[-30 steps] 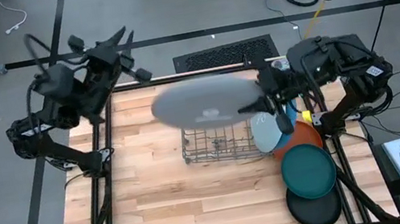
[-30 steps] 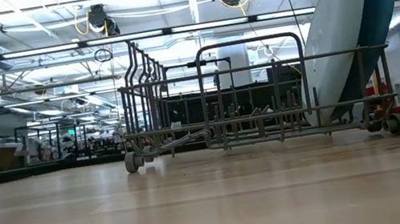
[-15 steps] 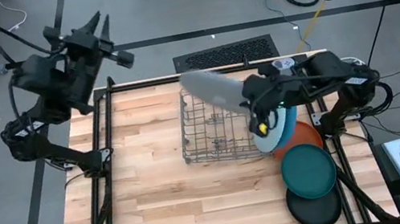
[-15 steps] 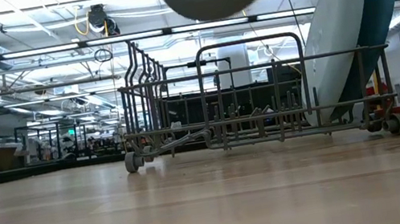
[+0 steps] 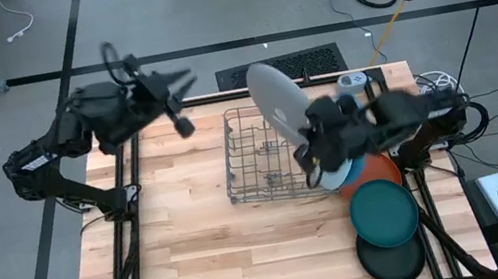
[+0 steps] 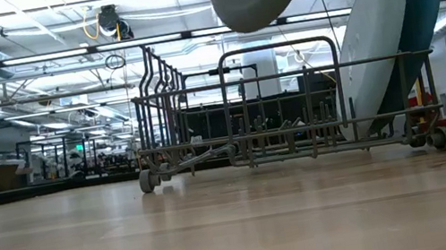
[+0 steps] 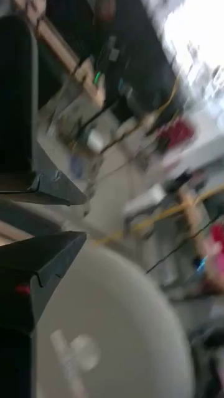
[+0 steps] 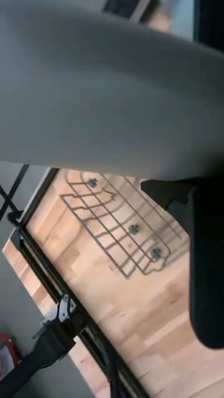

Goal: Sort dishes
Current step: Put the gray plate into the dish rack

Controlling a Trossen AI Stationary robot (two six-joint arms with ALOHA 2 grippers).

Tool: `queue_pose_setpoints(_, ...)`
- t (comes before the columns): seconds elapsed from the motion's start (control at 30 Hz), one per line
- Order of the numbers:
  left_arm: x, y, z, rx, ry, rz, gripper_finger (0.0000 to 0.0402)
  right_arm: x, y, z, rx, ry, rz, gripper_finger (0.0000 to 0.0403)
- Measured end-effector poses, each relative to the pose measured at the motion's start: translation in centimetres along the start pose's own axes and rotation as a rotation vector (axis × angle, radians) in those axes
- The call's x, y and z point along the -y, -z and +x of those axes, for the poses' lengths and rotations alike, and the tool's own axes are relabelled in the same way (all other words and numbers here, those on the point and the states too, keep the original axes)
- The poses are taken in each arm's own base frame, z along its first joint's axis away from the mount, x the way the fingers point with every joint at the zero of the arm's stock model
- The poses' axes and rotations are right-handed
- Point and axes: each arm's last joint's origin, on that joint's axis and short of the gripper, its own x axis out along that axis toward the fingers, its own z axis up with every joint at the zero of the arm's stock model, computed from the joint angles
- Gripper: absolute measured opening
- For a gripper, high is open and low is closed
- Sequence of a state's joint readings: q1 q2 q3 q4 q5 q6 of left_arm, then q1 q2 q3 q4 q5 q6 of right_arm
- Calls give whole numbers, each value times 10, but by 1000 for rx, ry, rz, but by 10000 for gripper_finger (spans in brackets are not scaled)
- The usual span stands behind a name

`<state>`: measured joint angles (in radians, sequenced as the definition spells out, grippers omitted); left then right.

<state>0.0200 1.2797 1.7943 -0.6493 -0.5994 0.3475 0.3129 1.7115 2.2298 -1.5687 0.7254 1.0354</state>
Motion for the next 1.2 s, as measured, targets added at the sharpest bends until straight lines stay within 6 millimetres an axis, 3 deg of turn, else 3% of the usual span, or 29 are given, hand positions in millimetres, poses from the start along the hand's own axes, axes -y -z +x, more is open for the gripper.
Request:
queue_pose_setpoints(0.23,15,19,-9,-177,148,-64,81,-18,51,19,15,101,152,6)
queue_pose_setpoints(0.53,30,15,-22,-155,229,-59,81,-18,103,52,-3,245,326,5)
queue_pose_setpoints(0.67,32,14,-23,-151,236,-56,81,-15,110,59,6,276,373,5)
queue_pose_setpoints(1.2,31,14,-23,-142,236,-27,81,-14,104,65,19,295,424,5)
